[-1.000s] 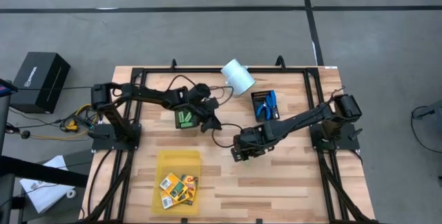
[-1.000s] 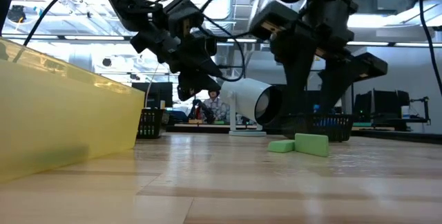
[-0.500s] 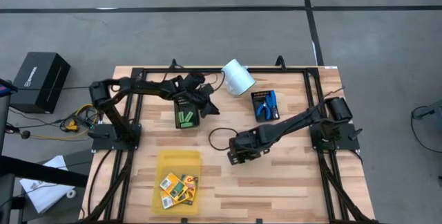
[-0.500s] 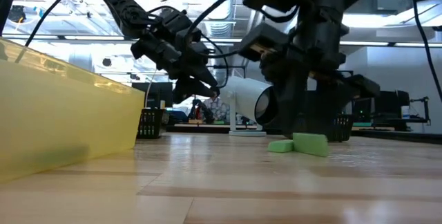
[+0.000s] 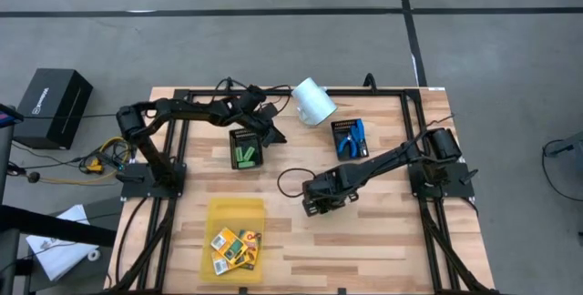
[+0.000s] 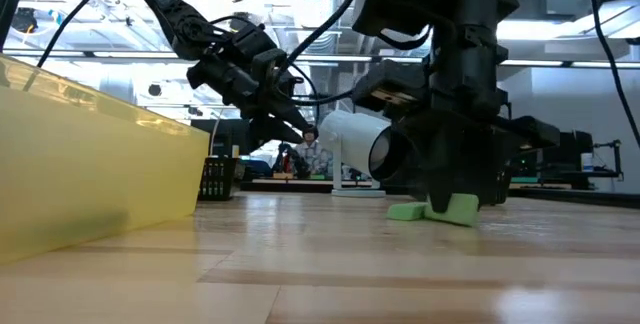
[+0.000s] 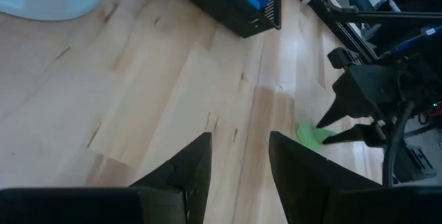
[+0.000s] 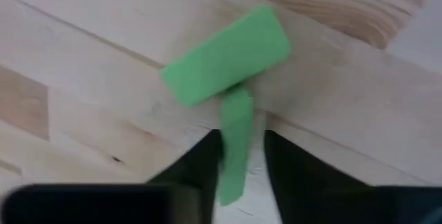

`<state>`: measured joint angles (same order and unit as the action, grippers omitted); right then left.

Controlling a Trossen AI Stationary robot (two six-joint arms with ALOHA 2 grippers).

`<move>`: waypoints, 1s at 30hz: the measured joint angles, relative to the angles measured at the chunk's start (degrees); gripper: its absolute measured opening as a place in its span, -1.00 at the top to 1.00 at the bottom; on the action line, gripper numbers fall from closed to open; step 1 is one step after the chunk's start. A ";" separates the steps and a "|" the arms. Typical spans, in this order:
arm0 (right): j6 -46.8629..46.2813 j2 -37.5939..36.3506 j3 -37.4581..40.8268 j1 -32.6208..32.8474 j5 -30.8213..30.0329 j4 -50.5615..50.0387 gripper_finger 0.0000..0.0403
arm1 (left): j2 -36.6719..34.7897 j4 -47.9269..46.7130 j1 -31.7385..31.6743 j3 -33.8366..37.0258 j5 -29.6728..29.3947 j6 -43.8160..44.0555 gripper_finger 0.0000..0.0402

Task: Pick & Place School Supplies
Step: Put the green eraser into the left black bin

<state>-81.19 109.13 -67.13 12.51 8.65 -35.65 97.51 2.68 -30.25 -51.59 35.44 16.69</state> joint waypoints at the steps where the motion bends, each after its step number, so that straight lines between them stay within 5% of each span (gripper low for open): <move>1: 0.69 -0.01 0.00 -0.09 0.18 0.24 0.56 | 0.00 -0.01 -0.12 0.00 0.00 0.01 0.30; 5: 3.60 -0.10 0.02 -0.89 0.51 1.10 0.90 | 0.00 -0.16 -0.16 0.00 0.00 0.02 0.30; 13: 5.59 -1.10 0.09 -2.32 0.68 4.30 0.92 | -2.24 0.39 -1.04 -0.04 0.04 1.45 0.30; 30: 11.43 -17.86 0.04 -8.15 -8.48 7.72 0.92 | -24.84 -3.47 -15.57 -0.07 -0.32 1.77 0.30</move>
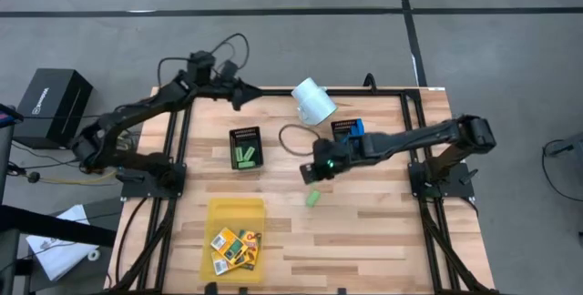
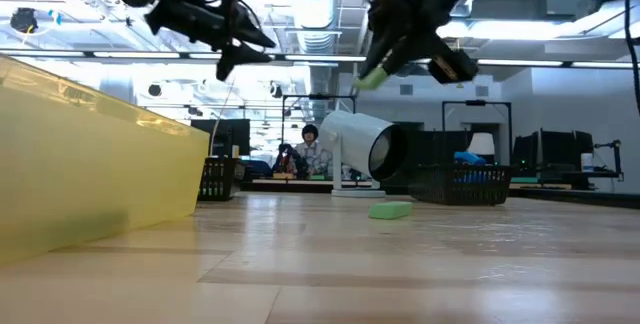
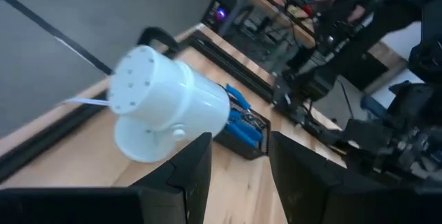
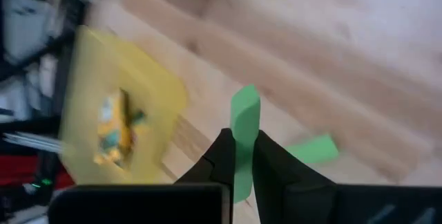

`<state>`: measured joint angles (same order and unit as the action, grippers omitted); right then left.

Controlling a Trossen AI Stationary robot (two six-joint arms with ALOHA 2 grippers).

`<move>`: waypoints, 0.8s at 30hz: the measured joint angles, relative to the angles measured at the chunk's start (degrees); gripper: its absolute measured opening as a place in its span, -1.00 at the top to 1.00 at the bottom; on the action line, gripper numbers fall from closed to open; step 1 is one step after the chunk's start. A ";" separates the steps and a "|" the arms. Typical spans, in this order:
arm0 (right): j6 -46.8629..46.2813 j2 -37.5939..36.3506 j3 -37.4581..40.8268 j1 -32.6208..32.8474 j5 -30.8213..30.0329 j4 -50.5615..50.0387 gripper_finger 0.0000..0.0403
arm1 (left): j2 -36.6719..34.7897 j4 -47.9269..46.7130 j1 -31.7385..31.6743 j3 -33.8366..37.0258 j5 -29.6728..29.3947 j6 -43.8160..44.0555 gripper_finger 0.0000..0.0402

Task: Pick & Place School Supplies
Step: Put the green eraser into the left black bin

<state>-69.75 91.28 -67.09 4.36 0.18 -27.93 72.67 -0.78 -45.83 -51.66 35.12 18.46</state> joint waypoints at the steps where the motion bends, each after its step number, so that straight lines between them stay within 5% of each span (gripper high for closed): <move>1: 0.81 -0.65 0.00 -0.71 -0.22 0.90 0.92 | -0.86 -0.87 -0.75 0.00 -0.01 -0.04 0.30; 8: 8.27 -1.64 -0.02 -7.10 0.46 10.53 0.92 | -3.91 -3.51 -4.54 0.00 0.01 -0.13 0.30; 15: 12.41 5.65 -1.59 -11.87 4.35 20.72 0.92 | -3.92 -3.59 -8.34 0.02 -0.28 -1.21 0.30; 24: 19.91 24.28 -22.68 -13.82 12.29 19.88 0.92 | -4.42 -4.02 -16.92 0.02 3.97 1.30 0.30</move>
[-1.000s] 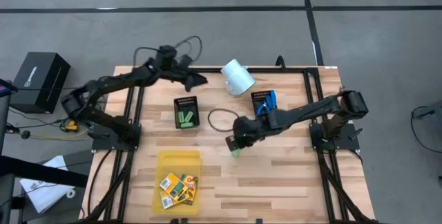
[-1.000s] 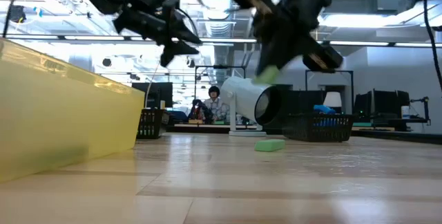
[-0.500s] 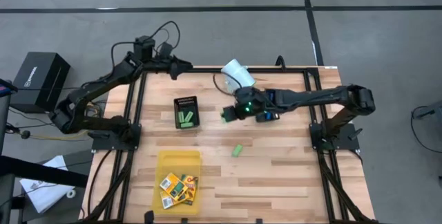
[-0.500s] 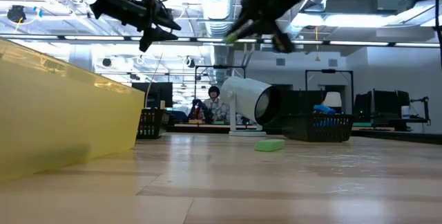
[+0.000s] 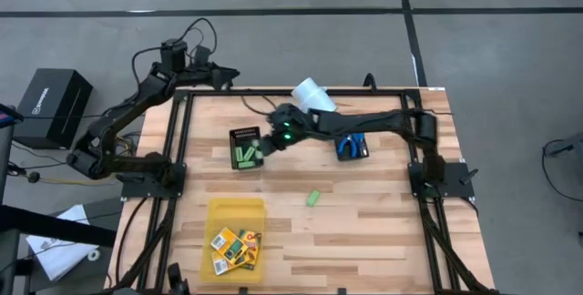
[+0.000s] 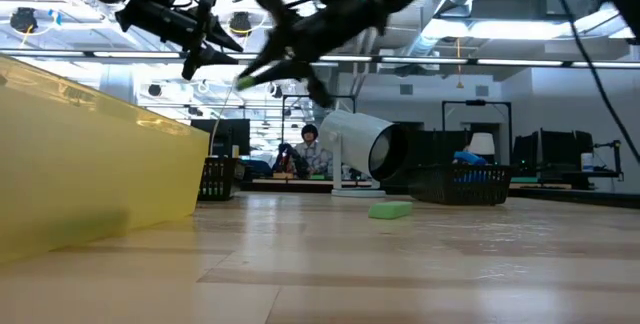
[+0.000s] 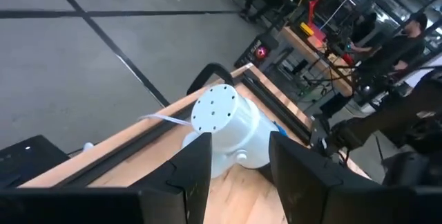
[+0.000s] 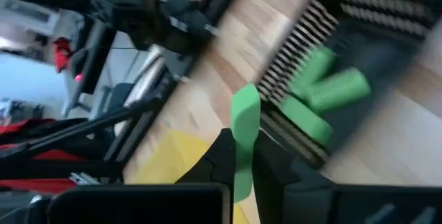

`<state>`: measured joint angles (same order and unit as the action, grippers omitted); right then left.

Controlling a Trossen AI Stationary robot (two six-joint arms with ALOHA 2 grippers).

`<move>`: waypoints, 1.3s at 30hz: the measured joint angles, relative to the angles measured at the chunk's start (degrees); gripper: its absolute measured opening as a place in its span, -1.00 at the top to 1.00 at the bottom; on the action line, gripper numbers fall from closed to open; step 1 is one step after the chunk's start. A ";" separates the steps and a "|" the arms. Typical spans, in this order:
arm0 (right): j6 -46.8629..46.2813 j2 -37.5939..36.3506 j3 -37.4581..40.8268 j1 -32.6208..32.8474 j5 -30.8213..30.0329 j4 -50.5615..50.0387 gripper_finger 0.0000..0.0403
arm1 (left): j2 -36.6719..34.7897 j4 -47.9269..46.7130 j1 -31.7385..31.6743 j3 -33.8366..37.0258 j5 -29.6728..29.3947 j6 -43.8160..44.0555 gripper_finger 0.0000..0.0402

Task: Pick & Place School Supplies
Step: Put the green eraser into the left black bin

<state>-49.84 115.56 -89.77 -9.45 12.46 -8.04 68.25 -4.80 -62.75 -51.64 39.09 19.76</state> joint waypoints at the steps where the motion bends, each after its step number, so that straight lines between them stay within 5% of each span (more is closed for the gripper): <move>1: 0.90 2.13 -3.09 -0.36 0.74 -0.58 0.92 | -0.30 -0.16 -0.63 0.00 0.40 0.05 0.30; 11: 6.98 21.09 -29.96 -4.03 5.82 -15.05 0.92 | -2.28 -0.37 -2.16 0.00 0.81 0.16 0.30; 18: 9.82 27.52 -41.95 -5.03 6.11 -22.52 0.89 | -2.28 -0.34 -2.16 0.00 0.85 0.16 0.30; 29: 10.44 28.19 -43.61 -6.10 7.44 -22.96 0.04 | -2.25 -0.32 -2.16 0.00 0.85 -1.13 0.30; 39: 9.33 28.19 -43.61 -6.50 10.42 -22.83 -0.16 | -2.25 -0.34 -2.16 0.00 0.41 -1.32 0.30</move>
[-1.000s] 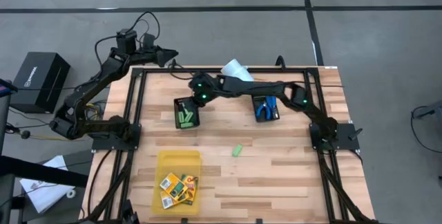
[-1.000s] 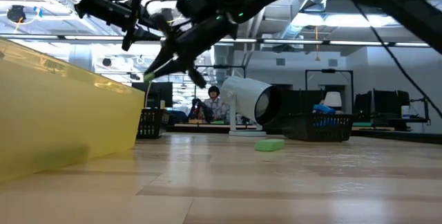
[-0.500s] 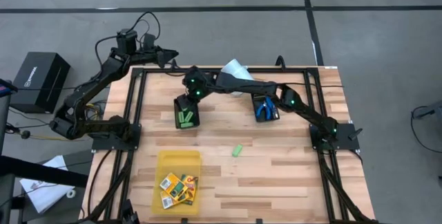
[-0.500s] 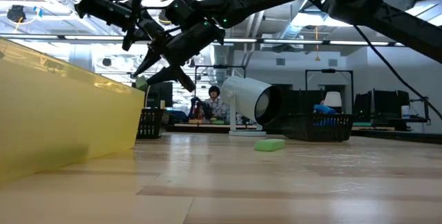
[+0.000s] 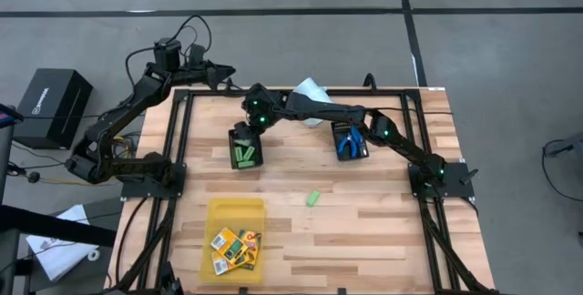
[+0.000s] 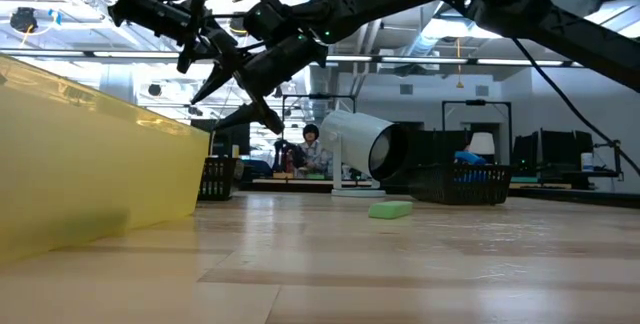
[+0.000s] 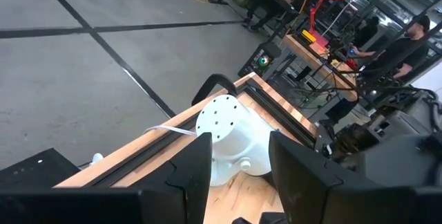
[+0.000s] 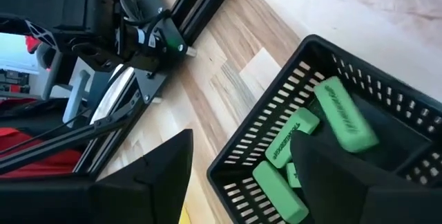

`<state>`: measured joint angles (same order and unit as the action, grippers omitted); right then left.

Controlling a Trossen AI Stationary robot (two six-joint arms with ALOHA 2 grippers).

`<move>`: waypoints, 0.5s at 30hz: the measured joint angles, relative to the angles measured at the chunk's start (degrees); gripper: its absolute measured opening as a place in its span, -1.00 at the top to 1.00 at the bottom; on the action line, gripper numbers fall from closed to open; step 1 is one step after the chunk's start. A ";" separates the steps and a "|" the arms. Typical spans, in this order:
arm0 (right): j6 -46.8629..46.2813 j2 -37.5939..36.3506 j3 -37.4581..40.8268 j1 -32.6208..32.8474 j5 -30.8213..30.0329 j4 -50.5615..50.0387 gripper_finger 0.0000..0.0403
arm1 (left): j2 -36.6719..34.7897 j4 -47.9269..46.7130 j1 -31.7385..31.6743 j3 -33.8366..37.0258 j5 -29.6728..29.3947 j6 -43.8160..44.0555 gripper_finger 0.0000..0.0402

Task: Pick & Place School Supplies
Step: Put the green eraser into the left black bin

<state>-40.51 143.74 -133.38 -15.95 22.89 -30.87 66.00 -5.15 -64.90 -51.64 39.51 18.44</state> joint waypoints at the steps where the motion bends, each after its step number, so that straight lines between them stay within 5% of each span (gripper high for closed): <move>1: 0.00 0.00 0.00 0.10 0.07 0.01 -0.16 | 0.00 0.01 -0.01 0.00 -0.09 0.00 0.30; 8: -0.18 -2.26 0.15 0.17 3.19 -0.50 -0.16 | 0.02 0.01 -0.50 0.00 -0.09 0.02 0.30; 15: 10.15 -15.39 0.04 1.88 1.12 -8.83 -0.16 | 0.04 -0.20 2.24 0.00 3.69 -0.07 0.30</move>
<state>-30.36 128.36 -133.34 -14.07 24.01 -39.70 66.04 -5.35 -62.67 -51.64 43.20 18.37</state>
